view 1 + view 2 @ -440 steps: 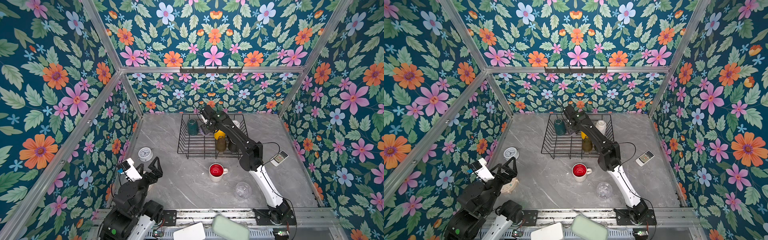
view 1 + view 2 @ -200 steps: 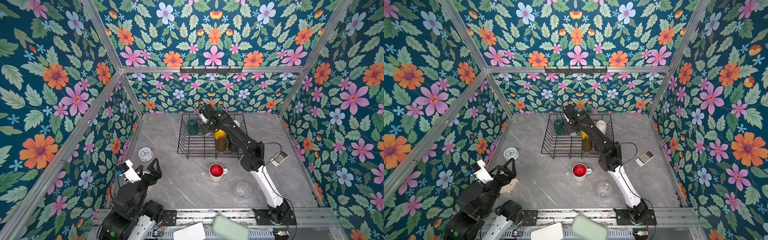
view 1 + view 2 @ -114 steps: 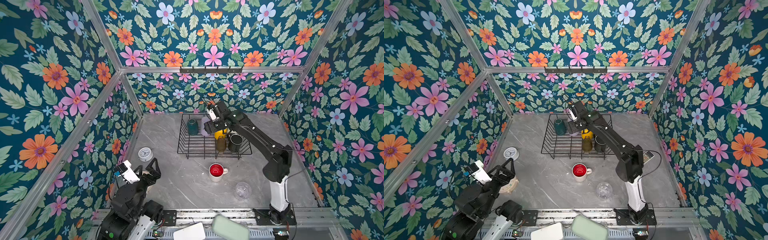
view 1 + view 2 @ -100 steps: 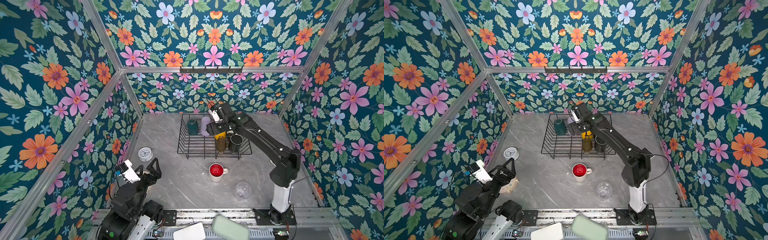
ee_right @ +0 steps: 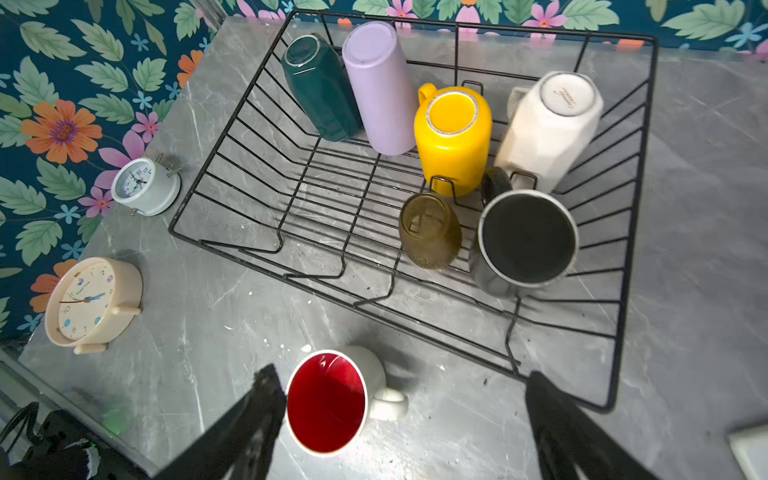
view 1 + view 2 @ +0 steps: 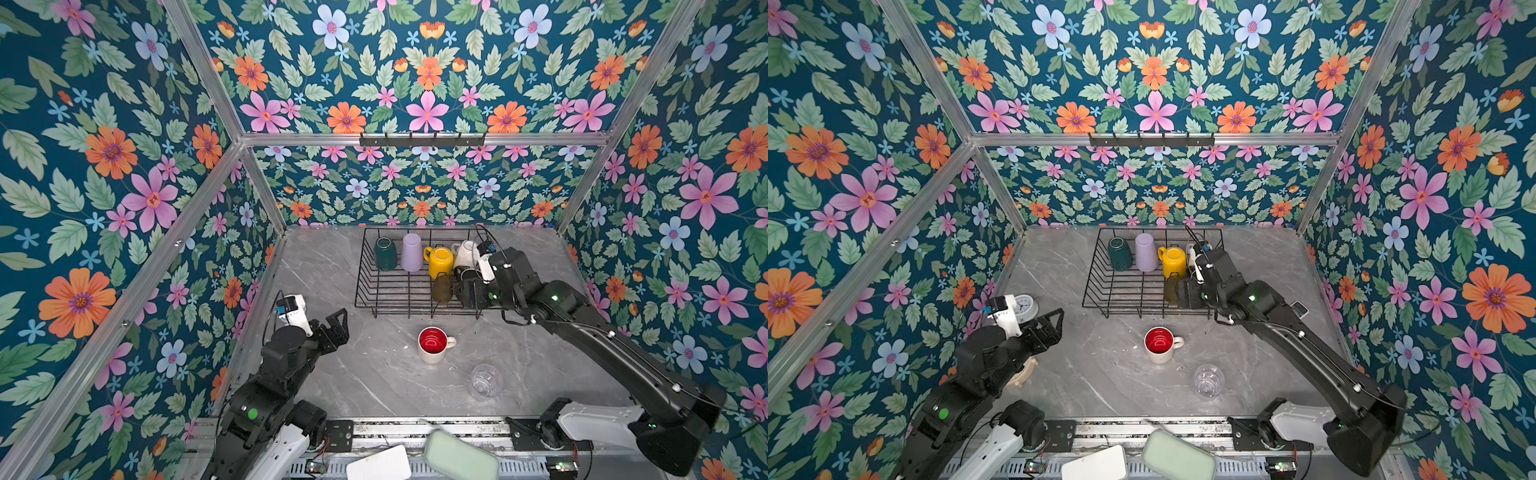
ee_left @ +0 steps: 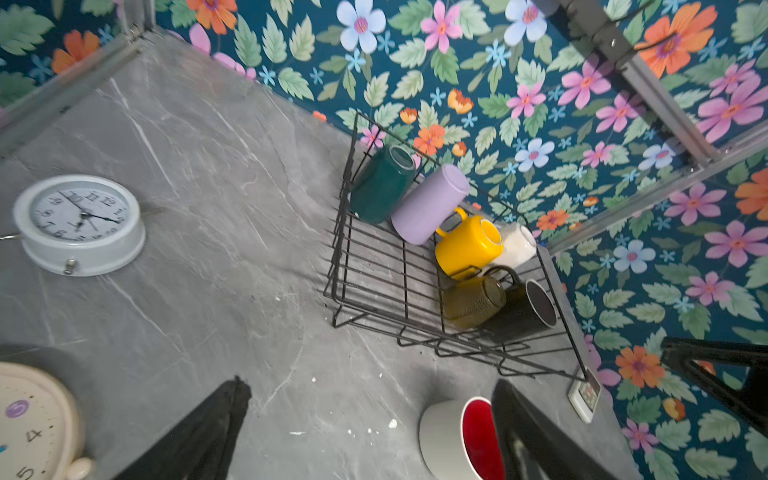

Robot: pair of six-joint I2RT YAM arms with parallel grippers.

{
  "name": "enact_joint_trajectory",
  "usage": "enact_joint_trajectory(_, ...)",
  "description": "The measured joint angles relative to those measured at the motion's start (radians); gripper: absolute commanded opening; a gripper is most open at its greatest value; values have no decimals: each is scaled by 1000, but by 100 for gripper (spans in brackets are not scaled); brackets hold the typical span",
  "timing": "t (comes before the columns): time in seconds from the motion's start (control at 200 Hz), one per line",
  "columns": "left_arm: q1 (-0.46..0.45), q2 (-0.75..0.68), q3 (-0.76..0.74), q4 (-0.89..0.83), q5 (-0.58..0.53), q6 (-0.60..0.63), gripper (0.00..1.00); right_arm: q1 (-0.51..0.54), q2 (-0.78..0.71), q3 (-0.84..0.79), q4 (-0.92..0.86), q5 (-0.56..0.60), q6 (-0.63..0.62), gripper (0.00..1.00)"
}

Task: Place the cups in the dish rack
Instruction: 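Open the right gripper and lift it off the lavender cup, then reach the left gripper down to the white red-lined mug's rim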

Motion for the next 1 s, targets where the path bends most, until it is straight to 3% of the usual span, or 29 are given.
enact_joint_trajectory(0.245, -1, 174, -34, 72, 203, 6, 78, -41, -137, -166, -2, 24, 71, 92)
enact_joint_trajectory(0.42, -29, 225, -69, 106, 306, -3, 78, -59, -146, -184, 6, 16, 80, 92)
enact_joint_trajectory(0.55, -95, 263, -69, 138, 306, -20, 78, -63, -137, -187, 15, 10, 80, 92)
enact_joint_trajectory(0.77, -322, 430, -30, 172, 206, -32, 77, -65, -145, -198, 20, -2, 80, 92)
enact_joint_trajectory(1.0, -426, 608, 29, 209, 121, -46, 77, -67, -180, -223, 19, -5, 80, 92)
